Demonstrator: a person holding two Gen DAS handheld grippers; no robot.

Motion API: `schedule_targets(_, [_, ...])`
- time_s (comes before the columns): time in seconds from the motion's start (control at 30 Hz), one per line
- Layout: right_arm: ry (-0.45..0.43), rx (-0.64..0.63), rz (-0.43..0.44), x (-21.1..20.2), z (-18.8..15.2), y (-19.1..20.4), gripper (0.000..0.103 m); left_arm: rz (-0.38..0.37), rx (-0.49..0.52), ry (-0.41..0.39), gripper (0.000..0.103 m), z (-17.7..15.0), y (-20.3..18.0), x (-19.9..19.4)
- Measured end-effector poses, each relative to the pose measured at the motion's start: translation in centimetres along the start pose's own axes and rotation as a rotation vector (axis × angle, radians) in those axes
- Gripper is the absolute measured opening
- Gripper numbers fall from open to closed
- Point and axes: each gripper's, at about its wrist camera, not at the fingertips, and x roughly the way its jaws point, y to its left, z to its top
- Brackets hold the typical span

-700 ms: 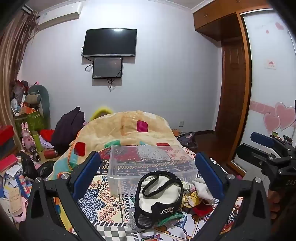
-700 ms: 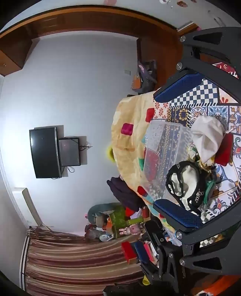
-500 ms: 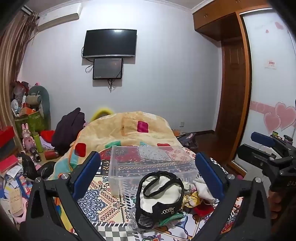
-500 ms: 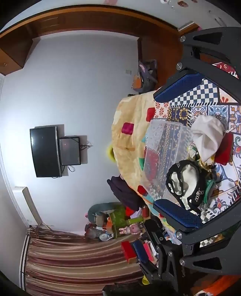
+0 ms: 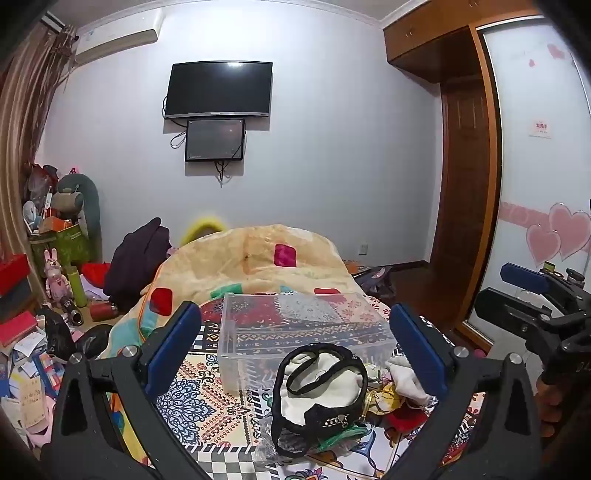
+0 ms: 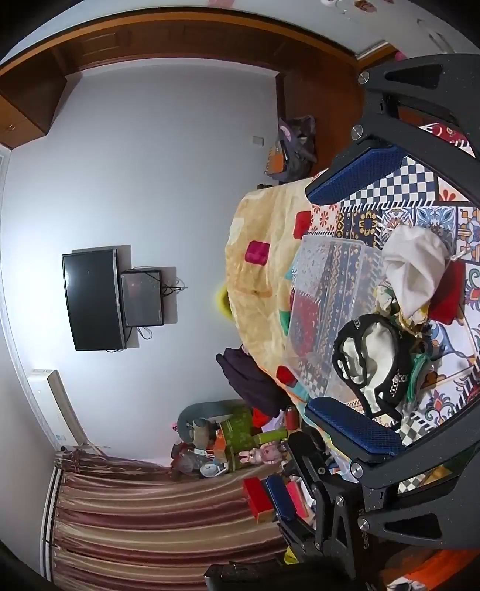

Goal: Organize soft objects

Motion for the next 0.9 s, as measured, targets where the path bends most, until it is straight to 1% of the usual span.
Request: schedule_targets(0.9, [-0.008,0.002,0.007,-0.13,-0.03,0.21,0.103,-0.004,0.002,-0.001,0.103,0.12,-0.06,-0.08])
